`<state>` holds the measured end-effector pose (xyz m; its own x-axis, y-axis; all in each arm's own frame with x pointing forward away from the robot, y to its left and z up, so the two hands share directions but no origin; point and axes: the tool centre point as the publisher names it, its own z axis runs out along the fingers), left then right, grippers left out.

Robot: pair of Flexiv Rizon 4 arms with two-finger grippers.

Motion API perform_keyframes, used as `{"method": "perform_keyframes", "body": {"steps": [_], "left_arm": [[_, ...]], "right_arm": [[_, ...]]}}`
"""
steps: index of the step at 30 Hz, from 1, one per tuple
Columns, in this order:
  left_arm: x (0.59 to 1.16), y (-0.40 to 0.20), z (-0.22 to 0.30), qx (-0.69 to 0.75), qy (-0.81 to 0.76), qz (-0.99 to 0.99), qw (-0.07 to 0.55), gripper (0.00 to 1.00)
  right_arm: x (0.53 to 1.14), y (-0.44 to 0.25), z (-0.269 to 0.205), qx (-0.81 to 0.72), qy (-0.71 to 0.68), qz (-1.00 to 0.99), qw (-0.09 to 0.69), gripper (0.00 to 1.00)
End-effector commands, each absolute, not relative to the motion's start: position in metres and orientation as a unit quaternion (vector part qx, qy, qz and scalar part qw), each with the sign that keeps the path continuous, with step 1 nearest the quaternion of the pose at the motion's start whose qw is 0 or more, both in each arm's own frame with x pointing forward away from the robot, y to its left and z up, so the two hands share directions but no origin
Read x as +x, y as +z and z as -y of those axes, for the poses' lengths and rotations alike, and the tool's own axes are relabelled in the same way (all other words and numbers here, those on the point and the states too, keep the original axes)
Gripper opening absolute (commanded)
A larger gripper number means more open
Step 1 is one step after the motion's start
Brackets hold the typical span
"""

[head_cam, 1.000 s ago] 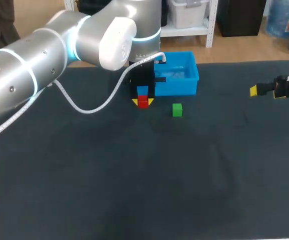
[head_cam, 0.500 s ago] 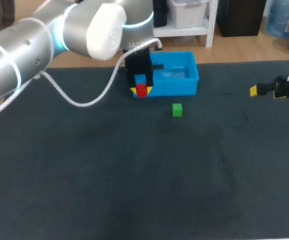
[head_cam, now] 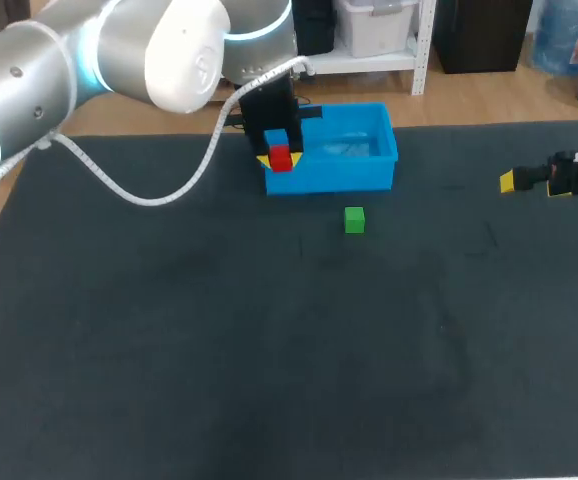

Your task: Use the left arm to pick the red cube and place it into the blue plastic box first, then use the right arm to grasp the green cube and put it into the same blue plastic box after the first action is fully finished.

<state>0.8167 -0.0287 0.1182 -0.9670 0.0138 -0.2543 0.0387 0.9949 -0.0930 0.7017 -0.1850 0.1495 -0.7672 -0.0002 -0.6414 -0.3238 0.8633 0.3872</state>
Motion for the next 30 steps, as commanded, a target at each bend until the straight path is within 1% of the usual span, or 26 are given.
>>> {"method": "perform_keyframes", "body": {"steps": [1, 11, 30], "left_arm": [[0.817, 0.125, 0.028, 0.018, -0.051, -0.989, 0.138, 0.0], [0.846, 0.141, 0.036, 0.03, -0.048, -0.985, 0.164, 0.0], [0.91, 0.158, 0.05, 0.024, -0.042, -0.98, 0.194, 0.0]], "right_arm": [[0.701, 0.15, 0.185, -0.089, 0.246, -0.907, 0.329, 1.0], [0.701, 0.15, 0.185, -0.089, 0.246, -0.907, 0.329, 1.0], [0.701, 0.15, 0.185, -0.089, 0.246, -0.907, 0.329, 1.0]]}}
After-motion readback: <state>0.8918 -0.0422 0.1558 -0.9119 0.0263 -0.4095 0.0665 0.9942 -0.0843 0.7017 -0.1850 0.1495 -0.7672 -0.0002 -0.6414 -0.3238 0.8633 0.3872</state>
